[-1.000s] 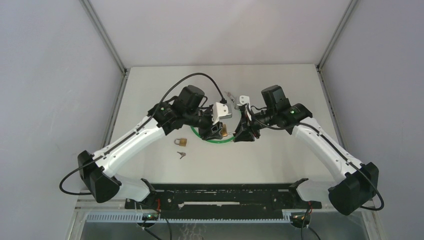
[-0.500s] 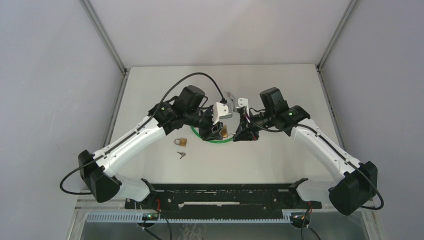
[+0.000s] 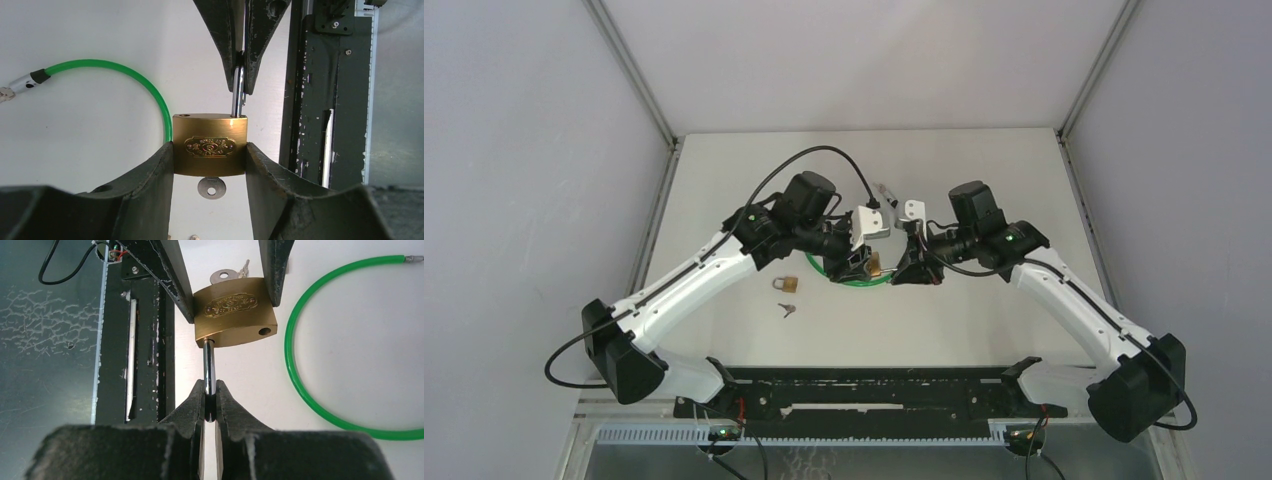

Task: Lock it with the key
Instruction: Lock the lock.

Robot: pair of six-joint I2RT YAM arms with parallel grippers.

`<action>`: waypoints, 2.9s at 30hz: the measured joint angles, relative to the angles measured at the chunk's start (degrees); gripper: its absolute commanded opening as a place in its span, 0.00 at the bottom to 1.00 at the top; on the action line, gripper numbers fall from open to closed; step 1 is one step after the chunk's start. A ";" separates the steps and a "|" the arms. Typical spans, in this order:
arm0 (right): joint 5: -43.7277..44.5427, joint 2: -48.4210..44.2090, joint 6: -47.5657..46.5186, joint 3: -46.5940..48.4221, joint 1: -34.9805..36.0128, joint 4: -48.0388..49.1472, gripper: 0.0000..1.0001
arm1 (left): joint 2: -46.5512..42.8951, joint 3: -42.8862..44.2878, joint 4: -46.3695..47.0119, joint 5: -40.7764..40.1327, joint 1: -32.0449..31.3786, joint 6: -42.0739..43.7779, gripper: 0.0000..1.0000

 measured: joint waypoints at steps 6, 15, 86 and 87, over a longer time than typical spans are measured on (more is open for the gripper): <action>-0.57 -0.59 0.57 -0.13 -1.55 0.24 0.00 | 0.00 0.00 1.27 -0.35 -0.04 2.38 0.72; -2.40 -3.15 1.81 -1.33 -6.56 -0.94 0.00 | -3.26 0.00 1.68 -2.62 0.02 6.40 0.90; -10.01 -10.03 8.72 -4.94 -11.45 5.84 0.00 | 4.87 4.50 1.75 7.32 -2.73 4.74 0.00; -10.01 -10.08 8.72 -4.94 -11.45 5.81 0.00 | 4.92 4.50 1.75 7.43 -2.73 4.72 0.00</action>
